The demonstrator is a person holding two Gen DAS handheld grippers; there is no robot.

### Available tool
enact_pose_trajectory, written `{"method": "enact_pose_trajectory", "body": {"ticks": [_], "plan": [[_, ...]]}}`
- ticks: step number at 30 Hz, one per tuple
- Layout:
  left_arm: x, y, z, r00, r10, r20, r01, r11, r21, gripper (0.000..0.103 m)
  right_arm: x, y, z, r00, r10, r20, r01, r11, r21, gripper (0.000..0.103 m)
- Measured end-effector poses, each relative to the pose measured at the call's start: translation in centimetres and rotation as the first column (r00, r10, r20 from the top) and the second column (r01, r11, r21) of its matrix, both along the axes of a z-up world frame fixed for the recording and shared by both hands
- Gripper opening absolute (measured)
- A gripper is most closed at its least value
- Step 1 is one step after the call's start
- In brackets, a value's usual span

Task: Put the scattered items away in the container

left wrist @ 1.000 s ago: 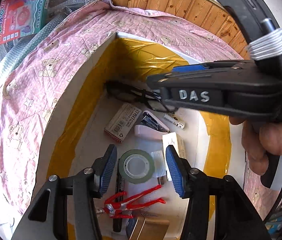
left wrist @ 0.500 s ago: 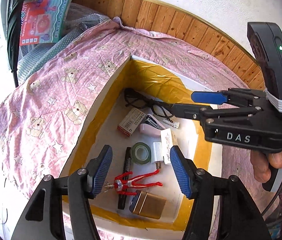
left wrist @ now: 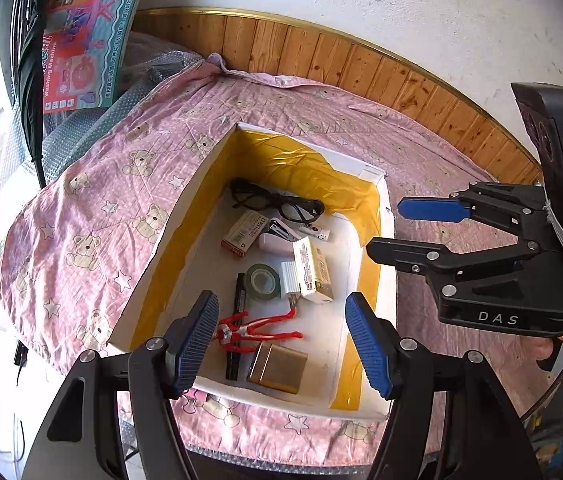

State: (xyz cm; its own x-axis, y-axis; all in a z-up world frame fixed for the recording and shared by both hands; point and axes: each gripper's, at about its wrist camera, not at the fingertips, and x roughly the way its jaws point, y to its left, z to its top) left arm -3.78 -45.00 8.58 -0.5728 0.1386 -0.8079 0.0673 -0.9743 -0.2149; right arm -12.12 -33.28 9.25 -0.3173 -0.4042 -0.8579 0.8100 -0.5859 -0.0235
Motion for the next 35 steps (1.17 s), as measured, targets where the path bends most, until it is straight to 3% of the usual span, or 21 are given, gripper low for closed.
{"method": "enact_pose_trajectory", "body": {"ticks": [10, 16, 35], "plan": [[4.2, 1.5, 0.3, 0.998, -0.055, 0.02, 0.056, 0.997, -0.055, 0.067, 3.8, 2.7, -0.2, 0.998, 0.053, 0.029, -0.055, 0.996, 0.076, 0.055], [6.1, 1.8, -1.2, 0.995, -0.061, 0.075, 0.063, 0.998, -0.021, 0.067, 4.1, 3.3, -1.5, 0.998, 0.049, 0.04, -0.054, 0.989, 0.135, 0.055], [4.6, 2.7, -0.1, 0.997, -0.07, 0.036, 0.071, 0.997, -0.017, 0.067, 3.3, 1.8, -1.0, 0.997, 0.058, 0.05, -0.063, 0.99, 0.123, 0.055]]}}
